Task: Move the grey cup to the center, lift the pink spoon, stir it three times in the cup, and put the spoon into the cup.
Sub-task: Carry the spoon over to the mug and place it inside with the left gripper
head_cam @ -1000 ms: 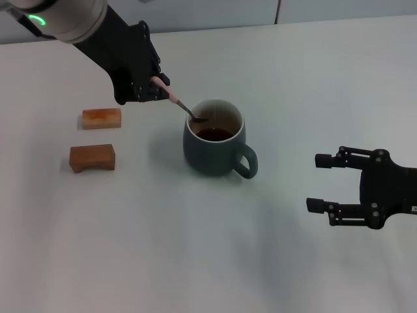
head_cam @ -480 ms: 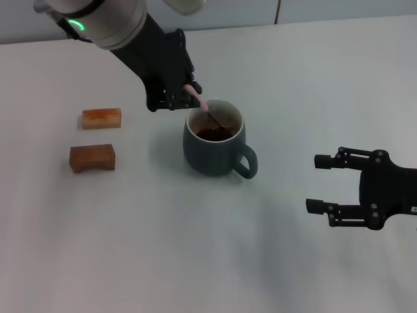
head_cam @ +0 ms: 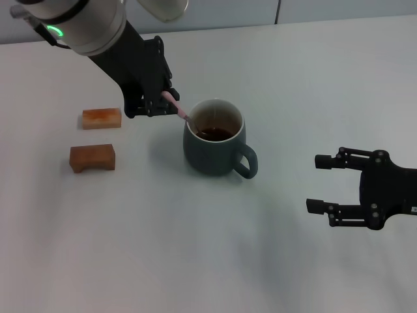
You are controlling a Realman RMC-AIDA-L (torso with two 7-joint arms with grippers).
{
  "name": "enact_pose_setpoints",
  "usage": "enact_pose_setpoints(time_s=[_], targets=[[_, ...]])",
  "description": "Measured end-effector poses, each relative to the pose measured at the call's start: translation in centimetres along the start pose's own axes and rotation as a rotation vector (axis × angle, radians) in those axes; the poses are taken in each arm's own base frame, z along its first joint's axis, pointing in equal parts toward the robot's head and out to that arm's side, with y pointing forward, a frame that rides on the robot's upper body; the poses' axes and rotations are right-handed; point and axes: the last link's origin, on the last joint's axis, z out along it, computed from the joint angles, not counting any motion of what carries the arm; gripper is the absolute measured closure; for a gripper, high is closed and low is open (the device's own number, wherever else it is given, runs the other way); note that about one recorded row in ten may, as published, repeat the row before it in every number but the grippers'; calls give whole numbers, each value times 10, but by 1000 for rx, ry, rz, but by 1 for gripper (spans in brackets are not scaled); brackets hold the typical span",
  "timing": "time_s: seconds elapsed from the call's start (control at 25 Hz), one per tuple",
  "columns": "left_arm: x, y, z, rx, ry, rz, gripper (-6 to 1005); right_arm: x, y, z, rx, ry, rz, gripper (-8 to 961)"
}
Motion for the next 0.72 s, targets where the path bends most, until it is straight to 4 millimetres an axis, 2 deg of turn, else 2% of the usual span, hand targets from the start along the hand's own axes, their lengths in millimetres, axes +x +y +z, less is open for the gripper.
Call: enact_pose_setpoints(time_s=[0.2, 0.44, 0.72], targets=[[-2, -6, -2, 32, -1, 0, 781, 0, 0, 1, -2, 2, -1, 170], [13, -10, -1, 46, 23, 37, 777, 0, 0, 0, -4, 2, 4, 171], [21, -2, 2, 7, 57, 55, 773, 1, 1, 0, -8, 6, 5, 170]])
